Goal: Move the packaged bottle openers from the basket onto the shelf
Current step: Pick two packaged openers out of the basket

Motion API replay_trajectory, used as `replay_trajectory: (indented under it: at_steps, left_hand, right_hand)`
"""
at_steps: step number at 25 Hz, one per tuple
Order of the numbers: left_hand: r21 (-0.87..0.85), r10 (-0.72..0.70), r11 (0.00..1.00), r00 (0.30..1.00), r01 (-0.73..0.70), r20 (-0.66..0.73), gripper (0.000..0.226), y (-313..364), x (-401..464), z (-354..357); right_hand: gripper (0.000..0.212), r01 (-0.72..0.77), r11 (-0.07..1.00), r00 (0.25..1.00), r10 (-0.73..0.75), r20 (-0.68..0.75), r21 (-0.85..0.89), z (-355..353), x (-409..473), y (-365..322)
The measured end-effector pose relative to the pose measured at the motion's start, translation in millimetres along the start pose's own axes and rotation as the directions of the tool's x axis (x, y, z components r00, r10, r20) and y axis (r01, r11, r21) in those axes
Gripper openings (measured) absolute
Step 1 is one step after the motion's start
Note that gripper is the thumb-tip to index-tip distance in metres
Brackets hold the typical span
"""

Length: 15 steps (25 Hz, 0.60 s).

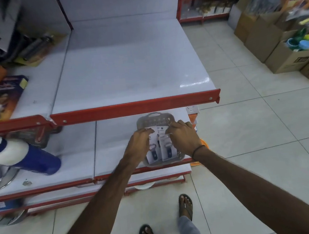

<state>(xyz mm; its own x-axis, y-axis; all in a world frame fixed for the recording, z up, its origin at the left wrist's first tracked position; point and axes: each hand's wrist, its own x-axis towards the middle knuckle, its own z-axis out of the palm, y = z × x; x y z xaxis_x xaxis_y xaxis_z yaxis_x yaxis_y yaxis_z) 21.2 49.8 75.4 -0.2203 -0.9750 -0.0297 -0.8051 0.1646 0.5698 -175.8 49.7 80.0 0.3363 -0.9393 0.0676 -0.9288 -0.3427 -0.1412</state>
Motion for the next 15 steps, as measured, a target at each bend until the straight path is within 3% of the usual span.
replay_trajectory:
  at_steps: [4,9,15]
  left_hand:
    - [-0.039,0.075,0.996,0.997,-0.075,0.02,0.033,21.8,-35.5,-30.7]
    - [0.038,0.294,0.956,0.934,-0.292,-0.205,0.035,39.0,-56.7,-94.0]
    - [-0.053,0.231,0.963,0.908,-0.266,-0.35,0.038,69.0,-20.3,-183.7]
  right_hand:
    - [0.027,0.001,0.998,1.0,0.0,-0.021,0.055,-40.6,-21.1,-17.8]
    - [0.024,0.028,0.99,0.992,-0.01,-0.126,0.141,-104.2,-31.9,-32.1]
    - [0.018,-0.009,0.852,0.977,0.119,-0.177,0.523,-195.2,4.3,-43.4]
